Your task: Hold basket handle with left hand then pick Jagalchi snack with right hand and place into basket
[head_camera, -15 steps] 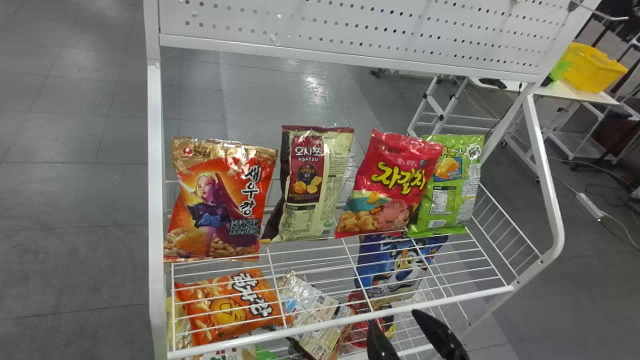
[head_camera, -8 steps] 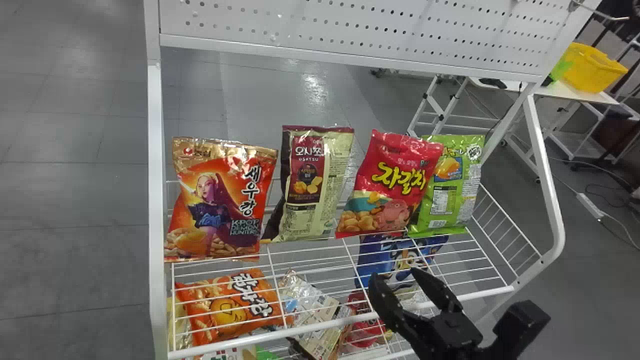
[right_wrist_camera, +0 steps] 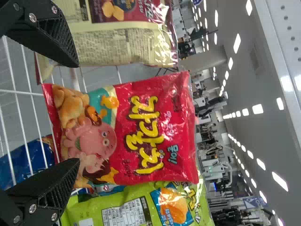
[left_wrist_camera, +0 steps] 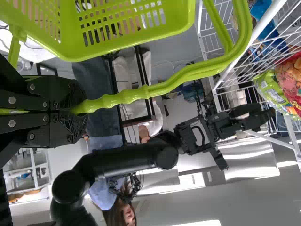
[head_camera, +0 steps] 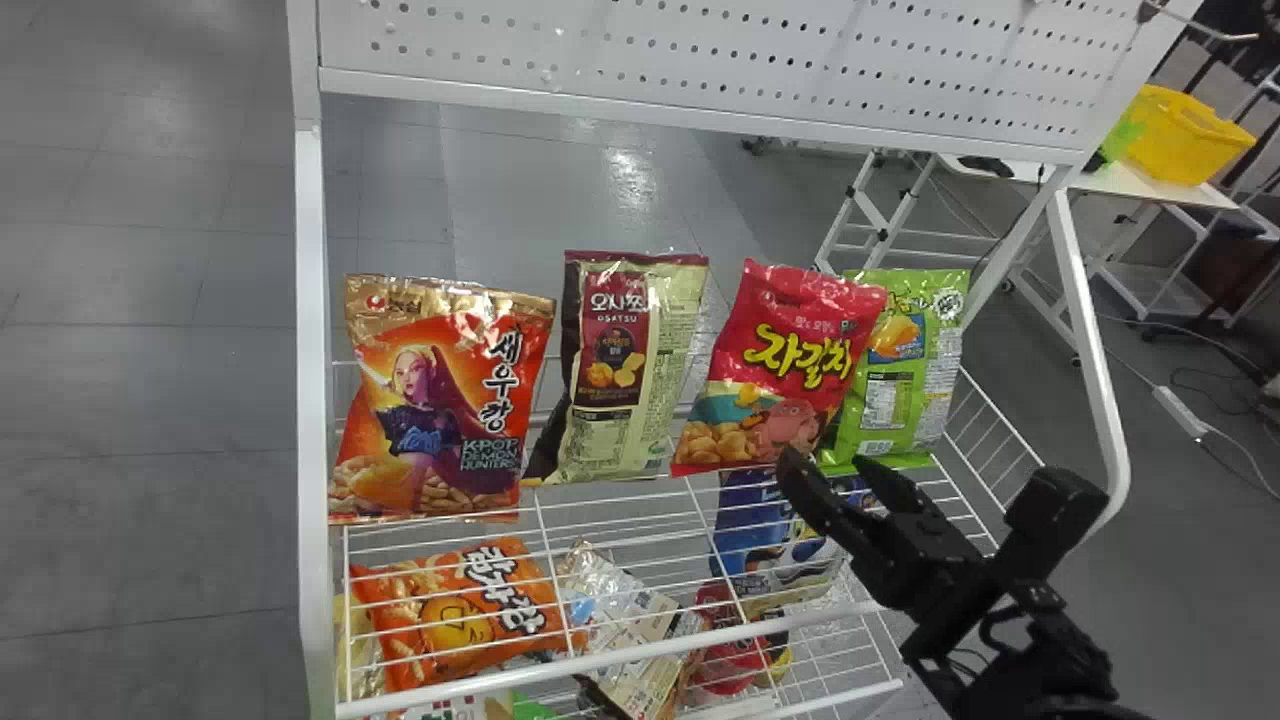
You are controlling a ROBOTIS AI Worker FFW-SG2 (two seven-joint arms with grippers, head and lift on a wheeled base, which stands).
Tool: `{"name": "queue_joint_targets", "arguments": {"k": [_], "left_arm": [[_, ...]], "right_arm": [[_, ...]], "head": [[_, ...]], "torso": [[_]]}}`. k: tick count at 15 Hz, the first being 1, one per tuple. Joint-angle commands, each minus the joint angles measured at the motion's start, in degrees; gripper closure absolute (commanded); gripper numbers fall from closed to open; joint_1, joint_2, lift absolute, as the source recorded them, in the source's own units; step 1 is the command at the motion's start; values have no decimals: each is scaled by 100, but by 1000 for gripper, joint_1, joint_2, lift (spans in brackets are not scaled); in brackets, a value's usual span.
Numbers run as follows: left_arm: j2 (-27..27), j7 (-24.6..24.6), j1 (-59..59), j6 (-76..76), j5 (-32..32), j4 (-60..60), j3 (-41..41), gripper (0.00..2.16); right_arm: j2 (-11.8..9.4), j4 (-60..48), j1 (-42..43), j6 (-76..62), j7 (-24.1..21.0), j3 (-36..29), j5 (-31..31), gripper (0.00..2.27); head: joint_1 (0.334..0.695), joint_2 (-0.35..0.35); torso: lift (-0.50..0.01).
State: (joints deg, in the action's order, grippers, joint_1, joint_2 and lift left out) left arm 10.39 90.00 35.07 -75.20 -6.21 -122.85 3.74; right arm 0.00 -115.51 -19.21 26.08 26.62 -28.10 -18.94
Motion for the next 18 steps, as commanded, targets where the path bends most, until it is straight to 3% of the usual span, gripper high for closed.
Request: {"name": "queue_joint_targets", "arguments": {"k": [1, 13, 18], "left_arm": [[7, 57, 0, -35, 6, -2, -5, 2148], [43, 57, -44, -122, 6, 16, 39, 2148], [43, 57, -17, -122, -29, 16, 110, 2148]], "right_arm": [[5, 116, 427, 499, 1, -125, 66, 97], [-35, 1144, 1780, 1132, -8, 33, 505, 103], [-26, 1338, 1965, 1079, -324, 235, 795, 100]], "head": [[695, -350], [695, -350], [695, -350]], "torso": [[-8], [-8], [-8]]}}
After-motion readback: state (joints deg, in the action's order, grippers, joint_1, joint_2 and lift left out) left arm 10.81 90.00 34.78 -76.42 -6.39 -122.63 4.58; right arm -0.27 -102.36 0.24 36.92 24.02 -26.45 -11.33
